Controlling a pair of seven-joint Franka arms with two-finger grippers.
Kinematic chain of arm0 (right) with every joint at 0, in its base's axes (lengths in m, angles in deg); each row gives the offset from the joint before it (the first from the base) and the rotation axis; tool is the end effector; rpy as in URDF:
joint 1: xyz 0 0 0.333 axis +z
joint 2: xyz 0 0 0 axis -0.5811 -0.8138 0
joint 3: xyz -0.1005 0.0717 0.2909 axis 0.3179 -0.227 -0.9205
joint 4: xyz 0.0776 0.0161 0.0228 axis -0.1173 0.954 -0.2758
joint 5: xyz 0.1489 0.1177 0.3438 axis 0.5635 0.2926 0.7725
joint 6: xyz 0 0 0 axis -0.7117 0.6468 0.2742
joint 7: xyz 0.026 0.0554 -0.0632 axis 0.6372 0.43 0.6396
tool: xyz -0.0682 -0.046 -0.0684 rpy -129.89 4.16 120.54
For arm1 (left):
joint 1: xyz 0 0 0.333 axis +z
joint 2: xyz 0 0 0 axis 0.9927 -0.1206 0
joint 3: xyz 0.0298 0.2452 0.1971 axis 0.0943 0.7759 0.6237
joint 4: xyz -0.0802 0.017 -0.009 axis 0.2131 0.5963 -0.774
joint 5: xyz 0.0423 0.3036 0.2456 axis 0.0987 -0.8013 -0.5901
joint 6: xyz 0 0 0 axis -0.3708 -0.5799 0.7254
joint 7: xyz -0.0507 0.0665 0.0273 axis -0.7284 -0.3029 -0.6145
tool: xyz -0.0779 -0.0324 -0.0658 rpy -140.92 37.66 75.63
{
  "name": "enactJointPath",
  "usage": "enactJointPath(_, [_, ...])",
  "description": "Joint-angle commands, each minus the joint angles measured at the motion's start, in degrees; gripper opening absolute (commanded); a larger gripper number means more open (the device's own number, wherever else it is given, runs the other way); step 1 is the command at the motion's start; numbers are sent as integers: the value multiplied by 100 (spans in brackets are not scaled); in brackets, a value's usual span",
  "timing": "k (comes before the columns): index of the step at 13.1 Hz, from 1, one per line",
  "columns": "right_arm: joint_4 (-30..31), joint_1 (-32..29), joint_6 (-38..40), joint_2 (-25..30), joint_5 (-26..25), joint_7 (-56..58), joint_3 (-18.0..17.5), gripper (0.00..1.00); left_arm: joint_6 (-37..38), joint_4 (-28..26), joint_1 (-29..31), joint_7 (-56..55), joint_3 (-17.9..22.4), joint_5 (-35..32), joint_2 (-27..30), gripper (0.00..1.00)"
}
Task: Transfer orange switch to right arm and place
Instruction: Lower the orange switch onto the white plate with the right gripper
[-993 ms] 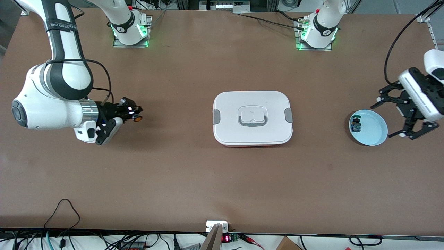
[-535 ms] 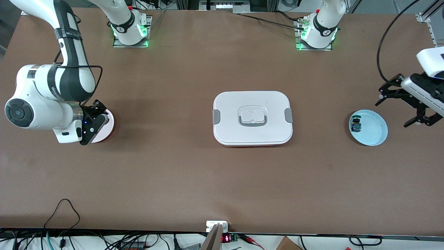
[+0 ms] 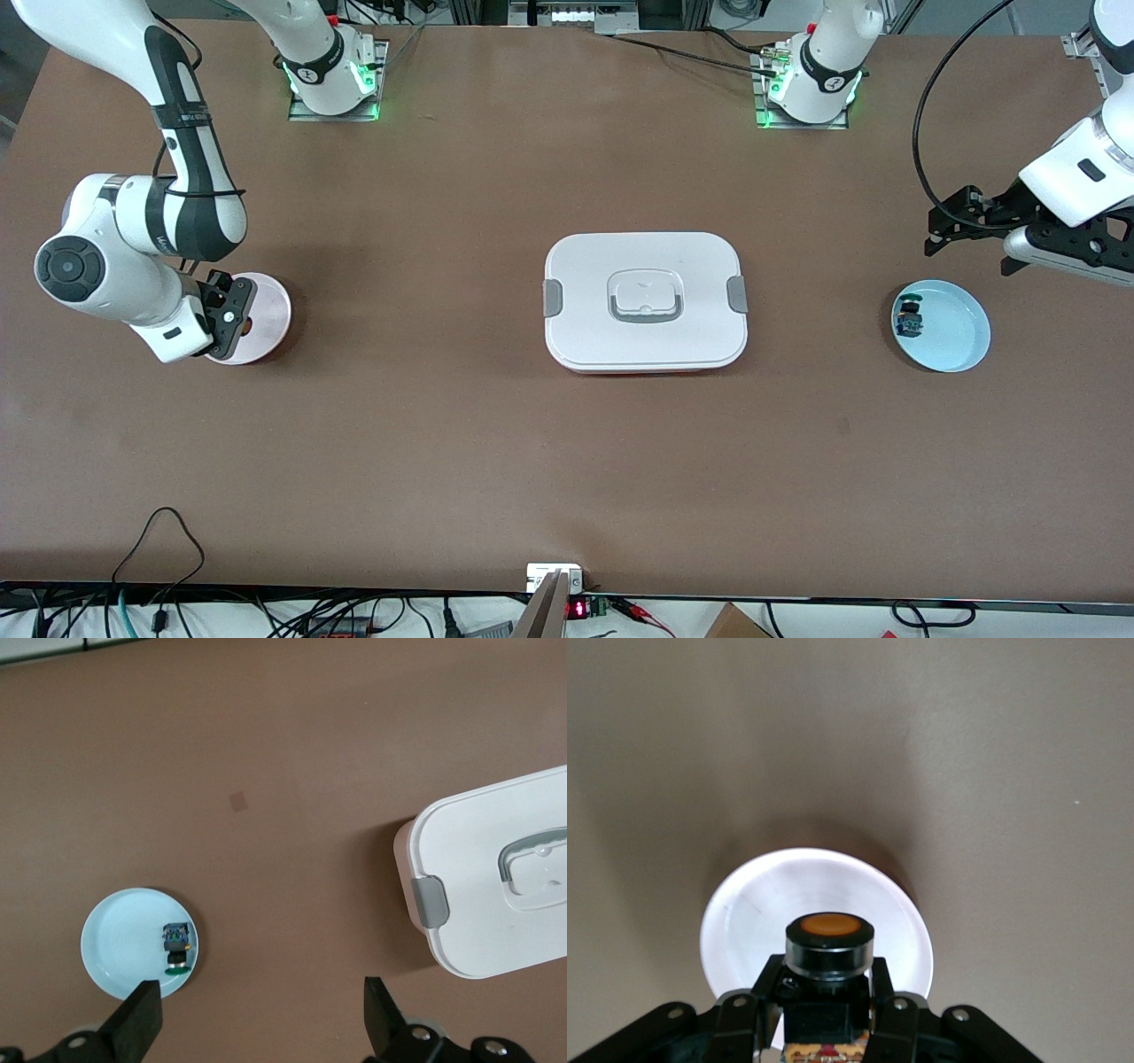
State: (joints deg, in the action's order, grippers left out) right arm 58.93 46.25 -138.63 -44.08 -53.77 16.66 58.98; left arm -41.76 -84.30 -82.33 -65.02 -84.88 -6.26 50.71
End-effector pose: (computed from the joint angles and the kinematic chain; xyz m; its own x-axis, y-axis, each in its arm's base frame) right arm 0.6020 -0.0313 0.2854 0.1800 0.9745 -0.1343 0.9780 -0.1919 -0.0820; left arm 0.5703 -0.0265 0.5858 0.9813 -0.1820 0.0634 -0.1851 -0.9815 0.0479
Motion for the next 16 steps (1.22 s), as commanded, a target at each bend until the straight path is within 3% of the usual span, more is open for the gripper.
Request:
enactJointPath(1, [760,-341,-626,254,-107,639,-71,0,458,254,-39,-273,98,-184,44,100])
enactJointPath(3, [1104,-456,-1258,254,-98,1148,-71,0,513,291,-39,-256,98,-193,9,100])
enactJointPath(6, [1166,-544,-1383,184,-98,1273,-80,0,487,326,-30,-238,98,-385,-140,100])
enactJointPath(9, [1605,-597,-2067,184,-89,1492,-80,0,451,335,-13,-203,98,-491,-211,100])
enactJointPath(16, [1658,-580,-2544,-71,-72,2038,-115,0,460,915,93,-273,107,-465,-466,100])
